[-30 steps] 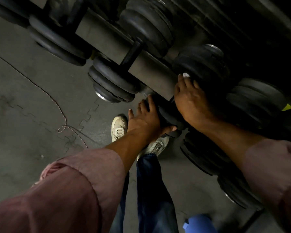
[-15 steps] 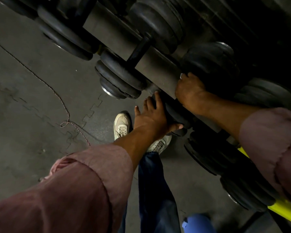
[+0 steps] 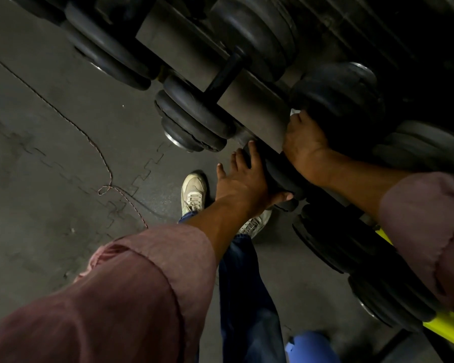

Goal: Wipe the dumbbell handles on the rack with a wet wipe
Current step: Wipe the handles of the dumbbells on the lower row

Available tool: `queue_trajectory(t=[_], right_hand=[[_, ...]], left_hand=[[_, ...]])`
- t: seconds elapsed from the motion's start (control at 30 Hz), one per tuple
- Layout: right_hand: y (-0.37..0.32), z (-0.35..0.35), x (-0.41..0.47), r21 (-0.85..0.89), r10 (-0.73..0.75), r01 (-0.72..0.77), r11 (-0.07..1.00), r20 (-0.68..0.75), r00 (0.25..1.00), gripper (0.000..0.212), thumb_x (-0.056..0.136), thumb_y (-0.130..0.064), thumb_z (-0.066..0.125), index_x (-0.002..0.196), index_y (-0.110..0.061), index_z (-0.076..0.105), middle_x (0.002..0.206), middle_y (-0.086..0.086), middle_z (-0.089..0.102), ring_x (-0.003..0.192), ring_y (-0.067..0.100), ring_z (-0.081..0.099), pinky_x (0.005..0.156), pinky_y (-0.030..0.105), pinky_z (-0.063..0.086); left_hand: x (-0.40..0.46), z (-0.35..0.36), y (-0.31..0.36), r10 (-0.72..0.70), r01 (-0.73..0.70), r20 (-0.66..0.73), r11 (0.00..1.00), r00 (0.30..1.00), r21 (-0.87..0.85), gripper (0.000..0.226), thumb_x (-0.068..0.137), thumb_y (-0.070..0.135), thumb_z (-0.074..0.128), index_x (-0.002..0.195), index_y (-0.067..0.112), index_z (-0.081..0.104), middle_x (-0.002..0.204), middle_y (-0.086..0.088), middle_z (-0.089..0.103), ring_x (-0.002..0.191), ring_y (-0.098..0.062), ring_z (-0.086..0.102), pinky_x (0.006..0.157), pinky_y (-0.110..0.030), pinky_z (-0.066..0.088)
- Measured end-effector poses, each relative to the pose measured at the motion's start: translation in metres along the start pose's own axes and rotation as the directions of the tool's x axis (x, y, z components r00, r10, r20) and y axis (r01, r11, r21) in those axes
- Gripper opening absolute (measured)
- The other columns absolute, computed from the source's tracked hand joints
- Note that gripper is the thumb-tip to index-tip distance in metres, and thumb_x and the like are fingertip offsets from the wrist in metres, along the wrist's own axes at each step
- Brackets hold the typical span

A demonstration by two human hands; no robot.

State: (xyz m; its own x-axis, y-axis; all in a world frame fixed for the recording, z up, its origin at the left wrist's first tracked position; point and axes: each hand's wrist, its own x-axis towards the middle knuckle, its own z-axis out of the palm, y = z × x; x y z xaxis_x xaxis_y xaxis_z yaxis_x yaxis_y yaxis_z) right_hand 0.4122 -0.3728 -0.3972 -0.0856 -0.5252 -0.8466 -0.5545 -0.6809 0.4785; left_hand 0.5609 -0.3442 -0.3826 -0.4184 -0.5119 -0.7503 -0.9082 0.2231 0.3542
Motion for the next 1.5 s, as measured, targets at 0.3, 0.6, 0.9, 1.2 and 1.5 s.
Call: queue_trajectory(t=[0.3,0.6,0.9,1.2,1.5], right_hand=[[0.025,-0.015,0.005,0.408,-0.333,0.246,0.879,0.157,0.930,0.009,0.096,-0.028,0.054,0.090,-0.021,0.054,0.085,0.002,0.053,0.121,0.026,0.050,0.119,0.052,0.011],[0.005,0.032,0.012,0.719,-0.161,0.321,0.617,-0.284,0.945,0.031,0.085,-0.021,0.051,0.115,-0.025,0.058,0.114,0.003,0.062,0.108,0.030,0.055,0.104,0.044,0.038],[-0.014,0.054,-0.018,0.810,0.327,0.518,0.275,-0.585,0.742,0.030,0.084,0.000,0.057,0.109,-0.012,0.069,0.104,0.005,0.067,0.101,0.027,0.057,0.083,0.033,0.049],[-0.057,0.085,-0.035,0.909,0.444,0.284,-0.304,-0.128,0.887,0.023,0.086,-0.004,0.061,0.103,-0.018,0.067,0.106,0.000,0.068,0.098,0.016,0.064,0.082,0.032,0.054],[-0.066,0.080,-0.012,0.190,0.180,0.111,-0.975,0.399,0.899,0.023,0.088,-0.002,0.066,0.083,-0.024,0.067,0.085,-0.005,0.070,0.083,0.010,0.067,0.080,0.031,0.054]], left_hand=[[0.000,0.001,-0.001,0.009,-0.009,-0.014,1.000,1.000,0.004,0.138,0.071,0.087,0.061,0.159,0.016,-0.018,0.169,-0.019,0.003,0.157,-0.034,0.001,0.123,-0.065,0.008],[-0.002,0.000,0.000,0.029,-0.029,-0.020,1.000,0.999,0.001,0.137,0.072,0.085,0.061,0.160,0.015,-0.016,0.169,-0.019,0.004,0.156,-0.033,0.002,0.123,-0.064,0.008],[-0.004,-0.005,0.003,0.016,-0.016,-0.012,0.999,1.000,0.029,0.134,0.074,0.085,0.060,0.160,0.015,-0.014,0.169,-0.016,0.003,0.157,-0.029,0.001,0.123,-0.063,0.007],[-0.003,-0.003,0.003,-0.014,0.015,-0.024,0.999,1.000,0.047,0.136,0.071,0.088,0.058,0.159,0.017,-0.017,0.169,-0.015,0.006,0.157,-0.029,0.006,0.123,-0.063,0.007],[-0.004,-0.002,0.004,-0.003,0.004,-0.032,0.999,0.999,0.050,0.136,0.071,0.089,0.057,0.160,0.016,-0.016,0.168,-0.017,0.005,0.156,-0.032,0.007,0.123,-0.064,0.011]])
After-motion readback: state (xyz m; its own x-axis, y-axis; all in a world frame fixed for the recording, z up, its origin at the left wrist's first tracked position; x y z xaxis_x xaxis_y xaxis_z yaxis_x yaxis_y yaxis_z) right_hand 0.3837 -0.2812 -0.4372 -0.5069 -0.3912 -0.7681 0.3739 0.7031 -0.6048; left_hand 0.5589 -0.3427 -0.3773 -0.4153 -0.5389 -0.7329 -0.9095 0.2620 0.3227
